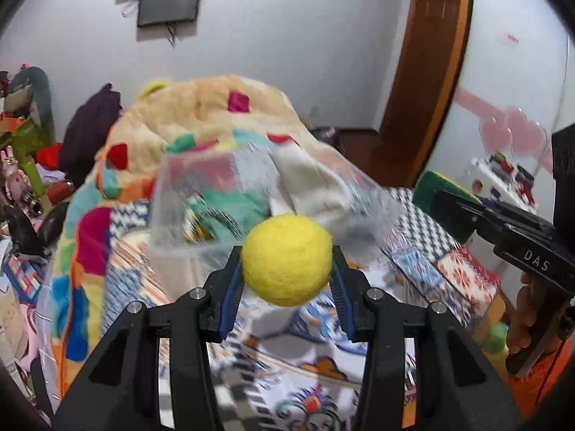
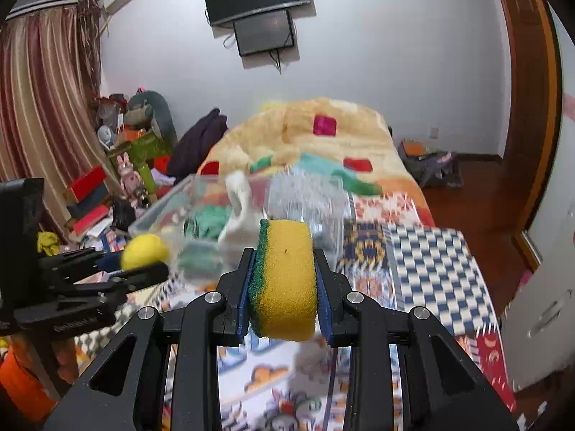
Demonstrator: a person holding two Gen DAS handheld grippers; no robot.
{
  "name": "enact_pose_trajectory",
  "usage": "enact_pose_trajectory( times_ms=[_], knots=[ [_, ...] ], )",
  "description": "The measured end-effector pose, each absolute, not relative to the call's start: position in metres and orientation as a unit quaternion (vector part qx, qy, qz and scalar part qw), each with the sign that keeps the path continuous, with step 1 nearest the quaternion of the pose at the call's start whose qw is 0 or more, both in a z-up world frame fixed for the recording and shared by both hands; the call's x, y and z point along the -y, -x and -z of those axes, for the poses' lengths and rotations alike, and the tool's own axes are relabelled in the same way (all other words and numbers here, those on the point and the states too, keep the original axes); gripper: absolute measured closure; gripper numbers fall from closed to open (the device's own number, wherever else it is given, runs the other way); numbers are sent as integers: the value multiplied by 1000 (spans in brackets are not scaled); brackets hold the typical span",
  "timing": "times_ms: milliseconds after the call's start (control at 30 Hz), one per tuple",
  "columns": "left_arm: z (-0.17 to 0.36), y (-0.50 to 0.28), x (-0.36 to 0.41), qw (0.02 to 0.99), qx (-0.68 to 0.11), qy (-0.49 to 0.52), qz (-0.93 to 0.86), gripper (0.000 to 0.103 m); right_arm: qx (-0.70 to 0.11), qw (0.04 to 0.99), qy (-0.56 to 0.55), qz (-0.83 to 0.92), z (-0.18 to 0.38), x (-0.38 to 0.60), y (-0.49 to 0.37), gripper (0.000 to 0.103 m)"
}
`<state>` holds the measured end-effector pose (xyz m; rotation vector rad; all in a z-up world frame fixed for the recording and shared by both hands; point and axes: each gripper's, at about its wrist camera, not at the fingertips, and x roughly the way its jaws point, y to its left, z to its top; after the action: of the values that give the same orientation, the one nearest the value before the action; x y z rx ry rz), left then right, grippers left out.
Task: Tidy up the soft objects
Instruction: 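Grasp the yellow-green sponge with the right tool while the left tool grasps the yellow ball, then lower the sponge into the box with the right tool while the left tool releases the ball there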
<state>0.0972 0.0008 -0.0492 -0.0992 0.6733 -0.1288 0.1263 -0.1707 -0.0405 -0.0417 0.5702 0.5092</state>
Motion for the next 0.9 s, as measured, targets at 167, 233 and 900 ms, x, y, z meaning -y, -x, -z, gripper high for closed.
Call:
enact_pose_trajectory(
  times_ms=[167,233,900],
  knots=[
    [38,-116,-15,947,-315,46,46,59,-261,933,21,-247,33,161,-144,76],
    [38,-127,-13,949,-310,34,36,58,-263,931,22,-251,34,155,-153,76],
    [77,-171,-9,931,-364,18,32,42,-328,910,61,-247,73,132,-187,70]
  ],
)
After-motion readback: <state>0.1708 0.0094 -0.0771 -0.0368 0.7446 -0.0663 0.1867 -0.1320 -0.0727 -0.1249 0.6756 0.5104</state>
